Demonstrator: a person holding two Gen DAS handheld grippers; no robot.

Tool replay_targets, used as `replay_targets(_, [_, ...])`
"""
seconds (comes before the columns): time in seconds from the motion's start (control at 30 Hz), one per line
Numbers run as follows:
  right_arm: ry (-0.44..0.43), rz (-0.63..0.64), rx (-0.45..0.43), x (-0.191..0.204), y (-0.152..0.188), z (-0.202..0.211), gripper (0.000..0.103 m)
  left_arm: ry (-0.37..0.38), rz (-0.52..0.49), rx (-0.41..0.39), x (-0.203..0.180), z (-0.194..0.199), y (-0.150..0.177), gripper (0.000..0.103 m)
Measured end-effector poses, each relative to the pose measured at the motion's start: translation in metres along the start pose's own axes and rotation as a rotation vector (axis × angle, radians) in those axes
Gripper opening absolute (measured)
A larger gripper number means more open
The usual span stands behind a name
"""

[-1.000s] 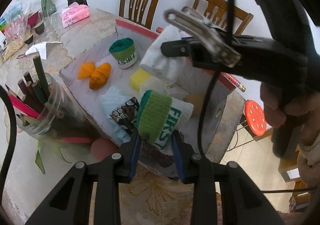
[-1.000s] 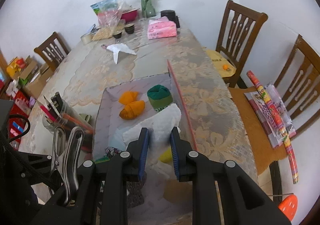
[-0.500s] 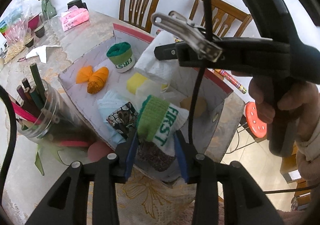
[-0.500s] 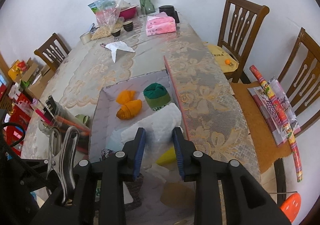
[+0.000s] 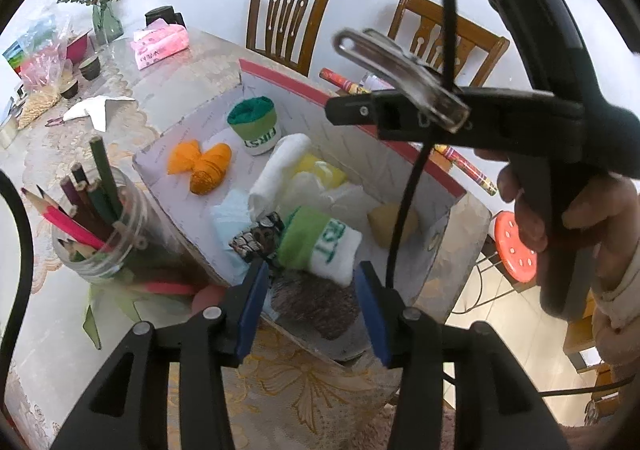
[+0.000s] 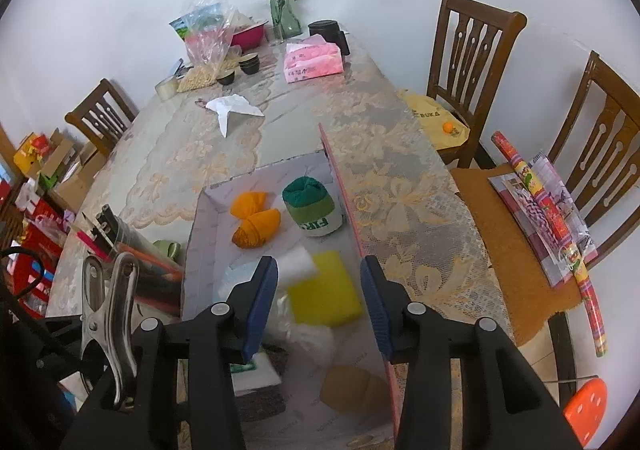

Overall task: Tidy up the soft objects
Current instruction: 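Lower and open both grippers to drop the sweatband and cloth into the box, then withdraw both grippers toward the green ribbon bow and pink sponge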

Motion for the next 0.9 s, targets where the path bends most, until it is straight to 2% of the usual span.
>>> replay_targets(0.37, [0.034, -0.042, -0.021, -0.008, 0.011, 0.020, 0.044, 0.005, 0.023, -0.034, 0.010, 0.016, -0.006, 0.049])
replay_targets(0.6, [0.058, -0.065, -0.028, -0.009, 0.023, 0.035, 0.044, 0.010, 0.028, -0.036, 0.019, 0.023, 0.002, 0.049])
replay_targets(0.9, [0.088, -0.112, -0.038, 0.007, 0.044, 0.053, 0.044, 0.000, 0.047, -0.059, 0.051, 0.043, 0.015, 0.049])
Point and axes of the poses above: each gripper's, at about its wrist camera, not at the fingertips, and z roughly against the way its jaws point, x to its left, y to its underside, the point moved 3 cm from there along -z, roughly the way its jaws point, and after that the axes turned 5 degrees about y, right-handed, at the moved point
